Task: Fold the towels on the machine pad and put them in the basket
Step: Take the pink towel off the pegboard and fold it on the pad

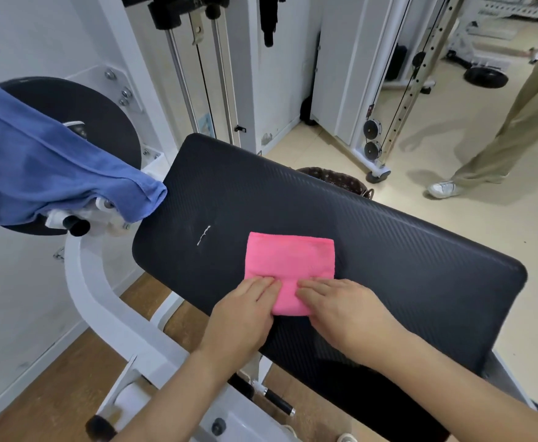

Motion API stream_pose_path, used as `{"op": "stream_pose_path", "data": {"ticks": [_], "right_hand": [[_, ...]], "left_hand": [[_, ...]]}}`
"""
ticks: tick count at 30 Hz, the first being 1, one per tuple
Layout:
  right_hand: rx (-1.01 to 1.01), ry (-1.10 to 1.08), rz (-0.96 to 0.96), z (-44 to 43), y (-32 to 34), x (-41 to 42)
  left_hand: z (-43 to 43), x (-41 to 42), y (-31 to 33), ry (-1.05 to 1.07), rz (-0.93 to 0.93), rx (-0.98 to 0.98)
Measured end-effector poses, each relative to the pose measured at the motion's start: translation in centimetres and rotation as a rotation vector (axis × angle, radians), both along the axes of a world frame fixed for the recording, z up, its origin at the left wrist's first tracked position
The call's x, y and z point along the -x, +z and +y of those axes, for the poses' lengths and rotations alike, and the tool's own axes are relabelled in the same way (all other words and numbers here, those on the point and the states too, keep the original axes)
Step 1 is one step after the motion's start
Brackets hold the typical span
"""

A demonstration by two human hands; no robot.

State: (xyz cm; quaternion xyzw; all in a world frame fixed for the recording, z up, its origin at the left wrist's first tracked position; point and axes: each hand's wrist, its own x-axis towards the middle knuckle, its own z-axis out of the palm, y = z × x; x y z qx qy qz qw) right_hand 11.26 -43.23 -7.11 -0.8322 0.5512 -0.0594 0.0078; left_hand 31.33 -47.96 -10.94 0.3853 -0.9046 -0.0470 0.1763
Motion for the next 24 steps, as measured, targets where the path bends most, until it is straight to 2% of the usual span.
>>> {"op": "stream_pose_path", "data": {"ticks": [3,5,7,10,15,20,24], "right_hand": [[-0.298,0.019,-0.067,3.0,1.1,1.5],[-0.416,0.026,-0.108,5.3,0.8,2.4],[-0.415,0.009,-0.161,6.7,0.3,2.6],[-0.414,-0.102,-0.281,7.1,0.0,2.6],[-0.443,-0.254,-0.447,7.0,-0.3,3.0],[-0.309,-0.378,-0.580,7.0,-1.0,2.5],[-0.189,-0.419,-0.538,7.4,-1.4,1.8]], "left_hand": [[3.8,-0.2,0.0,-0.069,-0.055,-0.194],[6.3,0.0,0.0,-0.104,-0.080,-0.376],[7.2,0.3,0.0,-0.105,-0.081,-0.535],[6.1,0.2,0.4,0.013,0.040,-0.700],[5.3,-1.2,-0.1,0.196,0.255,-0.878],[6.0,-0.7,-1.6,0.381,0.440,-0.868],[6.1,0.9,-1.8,0.488,0.353,-0.687]]}}
